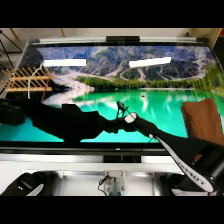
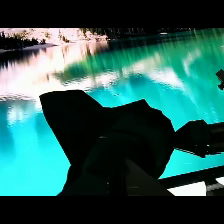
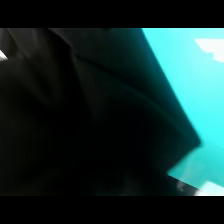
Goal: Fold the shirts.
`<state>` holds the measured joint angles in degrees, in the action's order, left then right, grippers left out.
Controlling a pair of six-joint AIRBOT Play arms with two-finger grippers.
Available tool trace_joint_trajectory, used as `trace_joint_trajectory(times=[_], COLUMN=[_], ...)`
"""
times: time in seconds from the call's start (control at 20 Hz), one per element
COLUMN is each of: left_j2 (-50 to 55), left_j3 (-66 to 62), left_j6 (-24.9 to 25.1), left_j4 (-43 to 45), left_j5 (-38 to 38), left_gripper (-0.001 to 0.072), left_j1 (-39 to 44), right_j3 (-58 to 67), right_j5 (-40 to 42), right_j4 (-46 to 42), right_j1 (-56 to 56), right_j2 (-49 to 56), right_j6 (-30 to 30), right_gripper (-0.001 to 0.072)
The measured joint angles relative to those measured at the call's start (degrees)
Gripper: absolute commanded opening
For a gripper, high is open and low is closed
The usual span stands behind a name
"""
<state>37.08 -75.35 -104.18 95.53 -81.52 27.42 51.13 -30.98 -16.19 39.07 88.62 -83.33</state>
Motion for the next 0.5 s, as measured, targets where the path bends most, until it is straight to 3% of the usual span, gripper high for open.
trace_joint_trajectory(times=[0.05,0.3,0.5], left_j2=[-0.1,-0.1,-0.1], left_j3=[0.0,0.0,0.0], left_j6=[0.0,0.0,0.0], left_j4=[0.0,0.0,0.0], left_j5=[0.0,0.0,0.0], left_gripper=[0.0038,0.0038,0.0038], left_j1=[0.0,0.0,0.0], right_j3=[0.0,0.6,0.8], right_j5=[1.7,4.3,2.7], right_j4=[1.8,5.8,-1.5], right_j1=[0.6,0.9,-2.3], right_j2=[0.0,-1.5,-8.0], right_j6=[0.0,5.7,8.7], right_gripper=[0.0067,0.0065,0.0065])
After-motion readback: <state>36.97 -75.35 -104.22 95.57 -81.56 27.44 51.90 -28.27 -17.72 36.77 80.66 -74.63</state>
